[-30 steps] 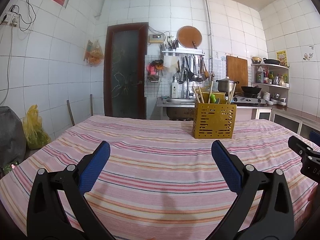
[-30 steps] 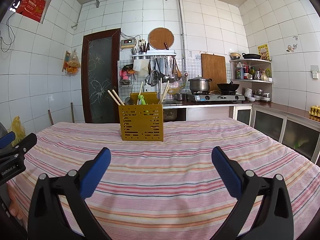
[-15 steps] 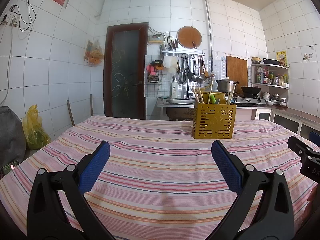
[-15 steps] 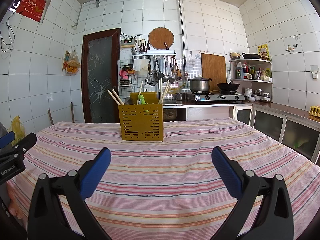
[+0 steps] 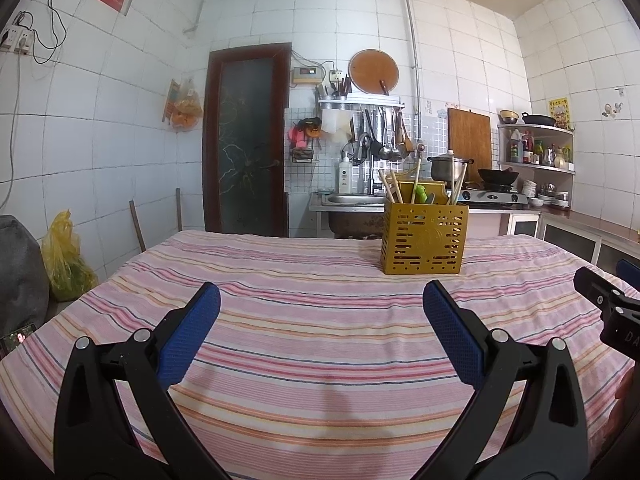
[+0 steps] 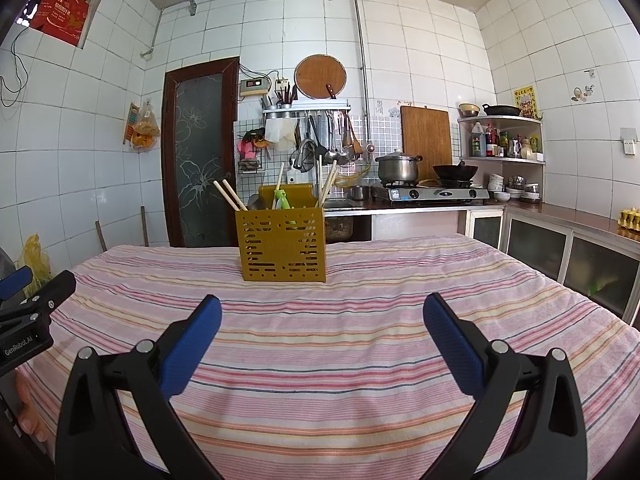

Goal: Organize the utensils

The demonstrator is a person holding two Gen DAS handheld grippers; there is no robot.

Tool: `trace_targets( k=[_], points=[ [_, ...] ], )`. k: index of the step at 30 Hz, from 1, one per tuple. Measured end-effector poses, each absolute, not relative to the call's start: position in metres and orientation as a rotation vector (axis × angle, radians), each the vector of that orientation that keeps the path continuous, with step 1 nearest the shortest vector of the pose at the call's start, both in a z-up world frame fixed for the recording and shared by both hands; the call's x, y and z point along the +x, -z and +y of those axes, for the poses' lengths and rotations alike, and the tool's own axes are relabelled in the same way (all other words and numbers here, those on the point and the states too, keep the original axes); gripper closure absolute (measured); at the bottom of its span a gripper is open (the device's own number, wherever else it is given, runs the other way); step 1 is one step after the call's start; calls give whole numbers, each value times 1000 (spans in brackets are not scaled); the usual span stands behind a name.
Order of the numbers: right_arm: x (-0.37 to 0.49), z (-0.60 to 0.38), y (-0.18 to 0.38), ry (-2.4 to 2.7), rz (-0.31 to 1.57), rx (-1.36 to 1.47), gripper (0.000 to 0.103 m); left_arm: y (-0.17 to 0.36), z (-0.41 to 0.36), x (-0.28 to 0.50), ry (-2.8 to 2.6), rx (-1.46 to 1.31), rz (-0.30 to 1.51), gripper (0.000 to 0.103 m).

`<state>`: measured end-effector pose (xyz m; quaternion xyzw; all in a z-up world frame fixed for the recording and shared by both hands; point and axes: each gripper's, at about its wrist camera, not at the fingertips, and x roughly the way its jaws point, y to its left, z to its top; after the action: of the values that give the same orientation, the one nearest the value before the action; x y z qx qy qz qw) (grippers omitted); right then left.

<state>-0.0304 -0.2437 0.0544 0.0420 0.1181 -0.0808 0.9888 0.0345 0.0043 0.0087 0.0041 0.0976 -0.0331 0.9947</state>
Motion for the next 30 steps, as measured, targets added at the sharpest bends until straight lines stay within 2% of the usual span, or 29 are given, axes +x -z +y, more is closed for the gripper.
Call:
trace_targets(
  k=[30],
  points=[
    [-31, -246, -54, 164, 239, 88, 5, -7, 2, 32, 75, 10, 188, 5]
  ],
)
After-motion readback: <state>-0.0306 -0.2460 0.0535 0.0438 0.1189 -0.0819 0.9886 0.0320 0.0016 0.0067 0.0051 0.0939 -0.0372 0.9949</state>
